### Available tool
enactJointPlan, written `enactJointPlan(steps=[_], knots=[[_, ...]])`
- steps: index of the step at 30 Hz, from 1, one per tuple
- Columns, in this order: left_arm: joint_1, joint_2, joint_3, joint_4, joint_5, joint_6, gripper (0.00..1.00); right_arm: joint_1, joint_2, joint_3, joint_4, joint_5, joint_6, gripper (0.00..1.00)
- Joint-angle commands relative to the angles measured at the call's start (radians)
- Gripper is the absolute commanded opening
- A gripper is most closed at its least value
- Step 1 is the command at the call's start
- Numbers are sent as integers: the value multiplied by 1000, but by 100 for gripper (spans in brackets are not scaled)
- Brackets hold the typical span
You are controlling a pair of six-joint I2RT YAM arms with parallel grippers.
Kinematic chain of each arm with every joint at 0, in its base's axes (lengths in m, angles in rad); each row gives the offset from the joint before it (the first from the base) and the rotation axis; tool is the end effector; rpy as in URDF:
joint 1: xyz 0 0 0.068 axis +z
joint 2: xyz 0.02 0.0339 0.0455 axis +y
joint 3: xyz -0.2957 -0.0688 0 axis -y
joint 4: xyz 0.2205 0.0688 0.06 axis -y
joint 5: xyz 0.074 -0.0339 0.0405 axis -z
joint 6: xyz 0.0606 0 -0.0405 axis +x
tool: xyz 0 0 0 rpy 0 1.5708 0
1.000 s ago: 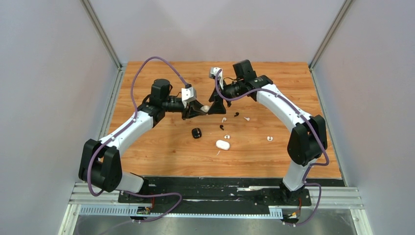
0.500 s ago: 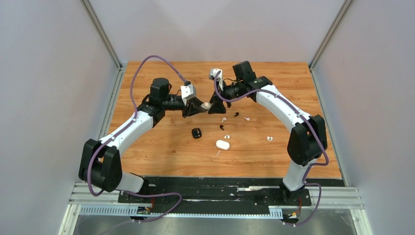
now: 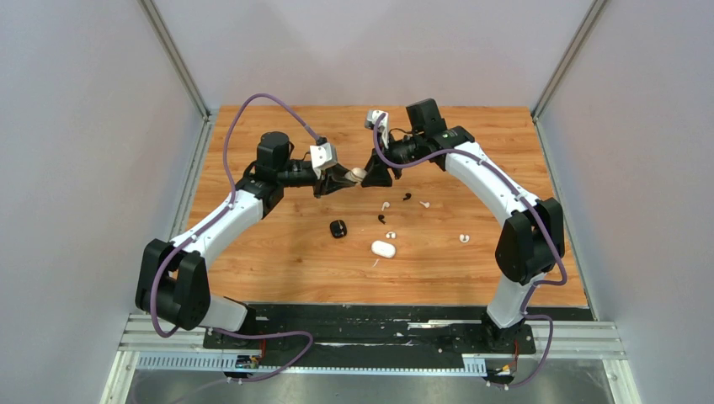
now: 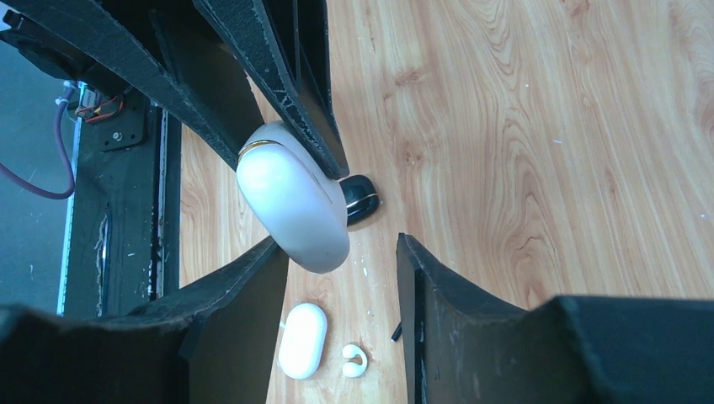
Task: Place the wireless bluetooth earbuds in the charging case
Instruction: Open the charging case.
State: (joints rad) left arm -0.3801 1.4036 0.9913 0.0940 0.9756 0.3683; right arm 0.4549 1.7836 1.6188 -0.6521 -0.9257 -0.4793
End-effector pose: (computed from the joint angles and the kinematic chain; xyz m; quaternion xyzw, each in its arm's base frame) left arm 0.2594 -0.1577 0.3379 0.5173 0.5658 -0.3828 0.5155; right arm 0.3249 0.2128 0.3450 -0.5214 0.6688 0.4111 0.3344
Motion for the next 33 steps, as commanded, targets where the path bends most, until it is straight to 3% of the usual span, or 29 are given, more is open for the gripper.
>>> enactJointPlan(steps=[1,15,23,33], knots=[[-17,-20,14,-6,93,-27,0,-38,-29,43,79,58,0,47],[-17,6,34,-27,96,-30,0,-55,-41,52,137,42,83,43],[-17,12,4,80,69,-170,0,-51,-50,29,138,-29,109,43],[-16,37,15,93,71,-207,0,-45,-44,29,140,-111,132,40]])
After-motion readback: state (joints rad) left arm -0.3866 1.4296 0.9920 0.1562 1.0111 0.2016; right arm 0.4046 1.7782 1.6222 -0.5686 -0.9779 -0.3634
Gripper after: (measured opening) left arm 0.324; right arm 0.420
